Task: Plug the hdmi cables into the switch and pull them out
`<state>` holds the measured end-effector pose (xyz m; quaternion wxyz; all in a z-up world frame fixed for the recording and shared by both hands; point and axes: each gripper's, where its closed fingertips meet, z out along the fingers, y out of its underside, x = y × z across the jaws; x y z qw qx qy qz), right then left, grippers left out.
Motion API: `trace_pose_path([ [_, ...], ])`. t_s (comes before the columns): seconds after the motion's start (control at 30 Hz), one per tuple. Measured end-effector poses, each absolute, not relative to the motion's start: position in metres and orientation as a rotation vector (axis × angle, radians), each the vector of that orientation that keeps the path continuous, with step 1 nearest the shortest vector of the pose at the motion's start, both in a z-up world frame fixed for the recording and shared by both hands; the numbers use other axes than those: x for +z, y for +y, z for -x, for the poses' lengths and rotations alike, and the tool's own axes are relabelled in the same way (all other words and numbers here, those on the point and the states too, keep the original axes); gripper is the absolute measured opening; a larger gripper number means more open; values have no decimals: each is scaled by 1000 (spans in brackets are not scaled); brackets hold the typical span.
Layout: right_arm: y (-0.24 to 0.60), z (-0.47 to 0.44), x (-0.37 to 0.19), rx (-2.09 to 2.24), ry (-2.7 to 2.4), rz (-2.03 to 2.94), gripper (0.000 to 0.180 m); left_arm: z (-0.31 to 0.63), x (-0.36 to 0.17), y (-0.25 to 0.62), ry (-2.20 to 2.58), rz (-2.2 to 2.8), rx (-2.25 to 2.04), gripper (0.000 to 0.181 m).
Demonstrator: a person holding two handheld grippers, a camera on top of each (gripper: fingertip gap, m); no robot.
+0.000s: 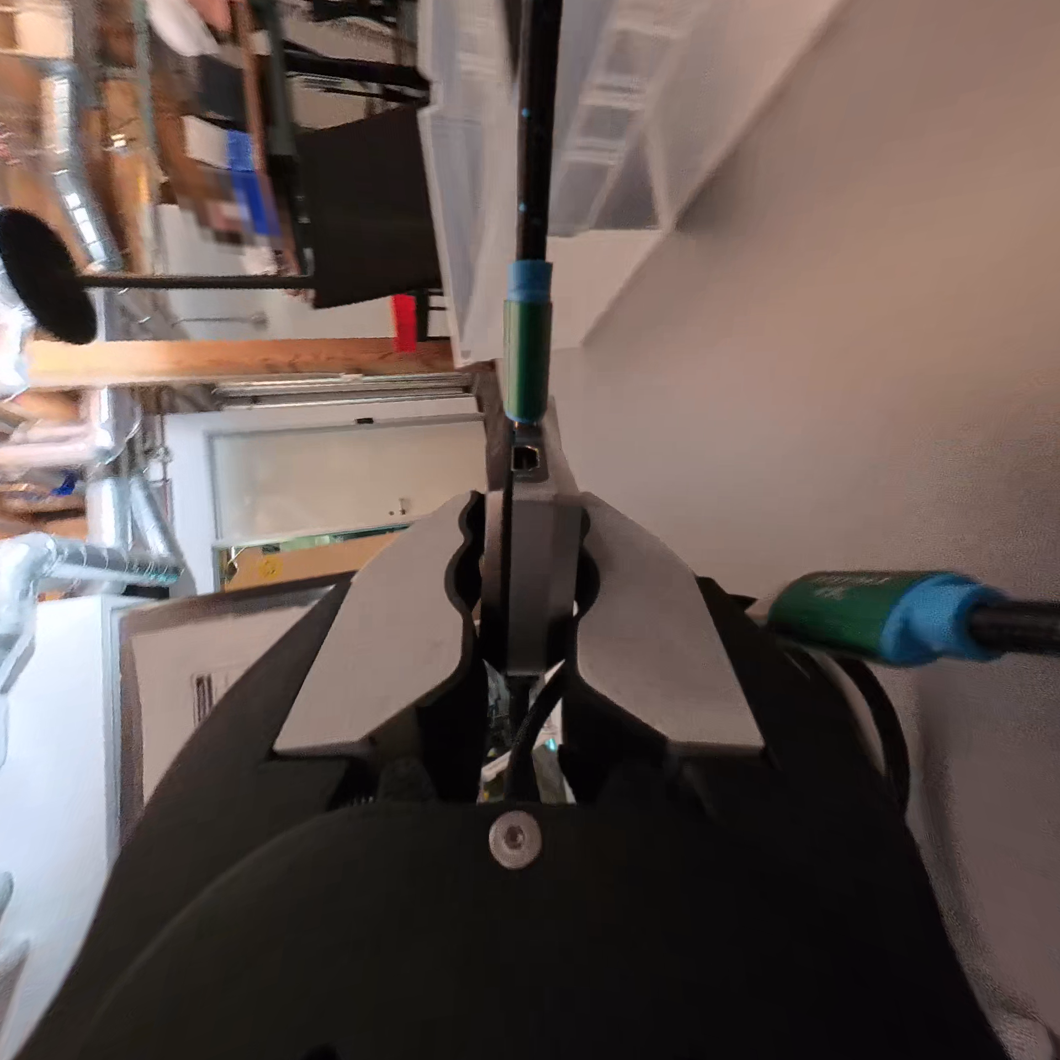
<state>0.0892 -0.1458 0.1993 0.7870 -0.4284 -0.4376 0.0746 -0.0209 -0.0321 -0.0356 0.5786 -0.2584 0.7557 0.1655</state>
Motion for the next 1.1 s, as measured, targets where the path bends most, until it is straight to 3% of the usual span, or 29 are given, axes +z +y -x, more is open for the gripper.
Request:
trace_pose_path([
  [0.03,-146,-86,200,167,-946,922,8,24,-24,-29,1720,615,357,28],
  [0.27,-128,-58,193,118,-1004,979,8,59,56,3,1312,655,233,28],
  [0.6,-105,1,169,191,-1164,1041,8,122,126,7,1064,622,207,27],
  [1.1,-69,27,171,148,-1027,1116,8,127,151,-25,1013,477,297,25],
])
